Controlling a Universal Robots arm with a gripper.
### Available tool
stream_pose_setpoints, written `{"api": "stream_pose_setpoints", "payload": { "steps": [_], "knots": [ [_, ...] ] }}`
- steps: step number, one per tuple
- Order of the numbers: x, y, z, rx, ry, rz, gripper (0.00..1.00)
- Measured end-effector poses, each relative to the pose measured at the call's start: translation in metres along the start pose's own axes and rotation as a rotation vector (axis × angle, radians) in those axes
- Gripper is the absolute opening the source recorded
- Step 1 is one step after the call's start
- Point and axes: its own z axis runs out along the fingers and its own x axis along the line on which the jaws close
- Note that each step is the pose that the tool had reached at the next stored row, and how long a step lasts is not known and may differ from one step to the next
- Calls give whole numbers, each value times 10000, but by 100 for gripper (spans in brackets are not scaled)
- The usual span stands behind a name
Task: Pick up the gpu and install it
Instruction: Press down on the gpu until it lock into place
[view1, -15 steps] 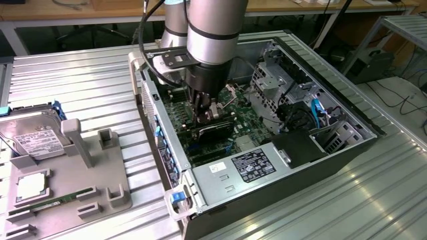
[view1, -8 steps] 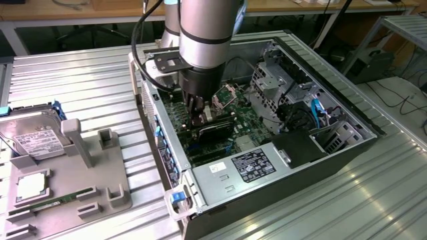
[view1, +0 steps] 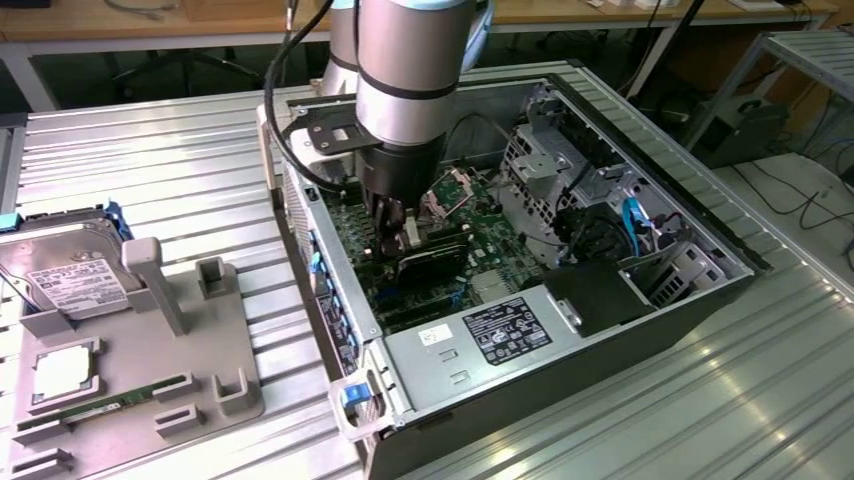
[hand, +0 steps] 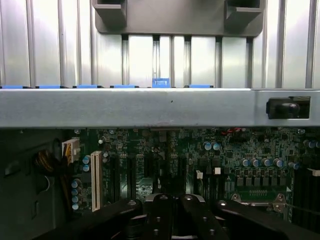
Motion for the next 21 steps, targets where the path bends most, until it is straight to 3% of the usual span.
{"api": "stream_pose_setpoints", "payload": {
  "steps": [6,8,10,13,18,21],
  "knots": [
    [0,1,120,-67,12,0,11],
    [-5,-2,56,-39,-33,0,11],
    [1,1,-57,-60,-1,0,11],
    [0,0,-84,-58,-5,-2,11],
    [0,-205,-86,-60,-2,0,11],
    [1,-277,-82,-60,-3,0,11]
  ]
}}
